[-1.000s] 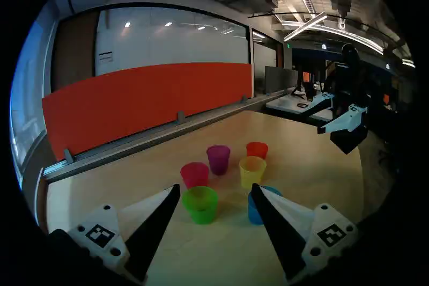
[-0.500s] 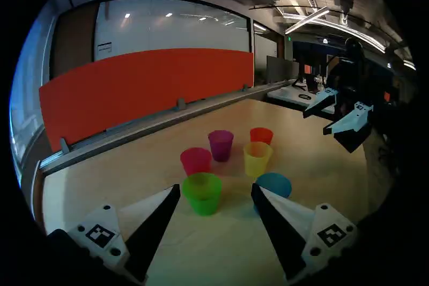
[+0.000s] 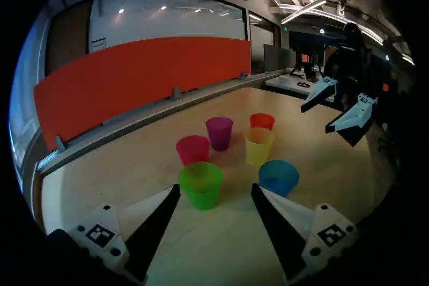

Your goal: Pour water

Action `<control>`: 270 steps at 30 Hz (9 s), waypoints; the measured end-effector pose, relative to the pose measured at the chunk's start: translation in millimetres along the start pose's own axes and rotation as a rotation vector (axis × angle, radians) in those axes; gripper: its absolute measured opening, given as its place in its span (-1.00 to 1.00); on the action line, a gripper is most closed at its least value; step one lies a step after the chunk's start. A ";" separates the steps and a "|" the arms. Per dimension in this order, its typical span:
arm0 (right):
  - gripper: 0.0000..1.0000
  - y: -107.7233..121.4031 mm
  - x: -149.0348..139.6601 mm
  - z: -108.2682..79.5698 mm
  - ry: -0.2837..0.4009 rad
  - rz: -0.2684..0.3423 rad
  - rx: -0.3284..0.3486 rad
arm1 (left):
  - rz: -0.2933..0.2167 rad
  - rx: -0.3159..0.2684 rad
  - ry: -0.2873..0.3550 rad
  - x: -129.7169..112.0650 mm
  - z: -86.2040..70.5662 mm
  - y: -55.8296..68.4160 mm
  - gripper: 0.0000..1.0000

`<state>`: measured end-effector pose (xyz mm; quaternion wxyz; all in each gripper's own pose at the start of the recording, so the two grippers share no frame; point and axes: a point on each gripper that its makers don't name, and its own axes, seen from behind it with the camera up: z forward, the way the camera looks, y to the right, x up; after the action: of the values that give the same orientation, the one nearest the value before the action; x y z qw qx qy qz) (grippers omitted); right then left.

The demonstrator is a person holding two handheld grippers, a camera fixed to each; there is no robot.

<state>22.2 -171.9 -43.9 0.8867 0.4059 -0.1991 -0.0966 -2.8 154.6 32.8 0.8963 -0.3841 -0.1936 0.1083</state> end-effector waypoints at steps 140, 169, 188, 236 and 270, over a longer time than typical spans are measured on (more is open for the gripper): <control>0.78 -46.0 -63.4 114.2 -0.145 -0.026 0.153 | 0.016 -0.052 -0.193 -29.2 96.8 -21.9 0.71; 0.78 -51.6 -1.4 46.2 -0.013 -0.007 0.094 | 0.007 -0.002 -0.021 27.0 22.1 -5.5 0.71; 0.78 -59.6 46.7 -9.5 0.116 -0.019 0.042 | 0.017 0.015 0.133 72.2 -39.3 17.5 0.70; 0.78 -43.4 98.9 -42.1 0.274 -0.017 -0.014 | -0.001 -0.019 0.340 115.9 -75.2 43.2 0.72; 0.78 -28.9 134.5 -44.2 0.269 -0.175 -0.028 | -0.027 -0.098 0.330 96.1 -64.8 76.5 0.72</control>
<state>162.3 -205.4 -55.0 0.8990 0.4188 -0.0408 -0.1211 108.2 197.8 -38.5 0.8975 -0.4372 -0.0539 0.0224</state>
